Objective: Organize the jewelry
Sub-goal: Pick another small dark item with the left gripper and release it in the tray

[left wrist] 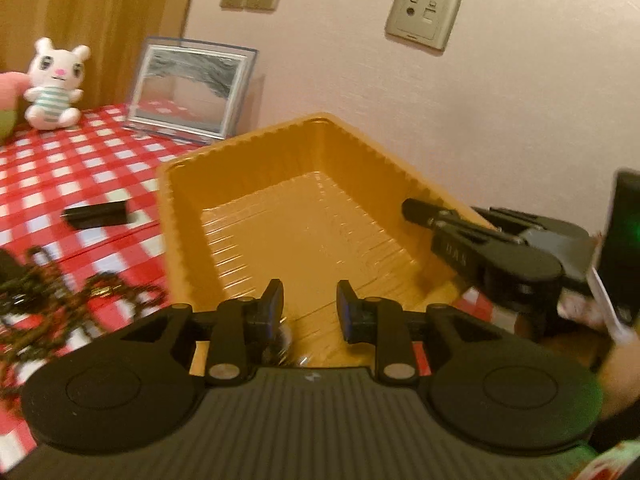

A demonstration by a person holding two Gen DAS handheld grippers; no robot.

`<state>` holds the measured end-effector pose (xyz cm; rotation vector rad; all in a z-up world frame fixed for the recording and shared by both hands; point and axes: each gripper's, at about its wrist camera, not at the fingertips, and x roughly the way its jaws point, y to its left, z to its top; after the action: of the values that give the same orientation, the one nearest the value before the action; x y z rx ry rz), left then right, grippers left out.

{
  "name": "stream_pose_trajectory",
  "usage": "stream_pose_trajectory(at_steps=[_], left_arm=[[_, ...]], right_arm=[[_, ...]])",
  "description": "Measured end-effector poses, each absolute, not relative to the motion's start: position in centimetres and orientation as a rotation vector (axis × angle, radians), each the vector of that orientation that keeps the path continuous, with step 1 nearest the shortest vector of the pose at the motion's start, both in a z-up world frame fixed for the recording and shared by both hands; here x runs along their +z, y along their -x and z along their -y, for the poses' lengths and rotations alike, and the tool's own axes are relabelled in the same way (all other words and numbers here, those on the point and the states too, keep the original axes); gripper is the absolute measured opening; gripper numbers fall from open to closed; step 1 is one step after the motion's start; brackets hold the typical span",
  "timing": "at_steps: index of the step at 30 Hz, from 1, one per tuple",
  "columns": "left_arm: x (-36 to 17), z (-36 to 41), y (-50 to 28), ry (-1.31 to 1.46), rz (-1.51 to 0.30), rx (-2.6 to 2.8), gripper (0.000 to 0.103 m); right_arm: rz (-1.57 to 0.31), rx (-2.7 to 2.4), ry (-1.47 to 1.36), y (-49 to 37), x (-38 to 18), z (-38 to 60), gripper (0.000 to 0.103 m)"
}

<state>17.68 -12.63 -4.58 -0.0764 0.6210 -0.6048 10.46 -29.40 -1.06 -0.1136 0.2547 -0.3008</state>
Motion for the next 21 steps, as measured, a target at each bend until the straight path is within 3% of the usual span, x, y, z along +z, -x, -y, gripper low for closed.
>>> stream_pose_trajectory(at_steps=[11,21], left_arm=[[-5.4,5.3,-15.7,0.047,-0.639,-0.350,0.024],[-6.5,4.6,-15.4,-0.002,-0.654,-0.319,0.024]], right_arm=[[-0.260,-0.316,0.111,-10.6,-1.2,29.8,0.003],[-0.257,-0.355,0.114,-10.2,-1.2,30.3,0.003]])
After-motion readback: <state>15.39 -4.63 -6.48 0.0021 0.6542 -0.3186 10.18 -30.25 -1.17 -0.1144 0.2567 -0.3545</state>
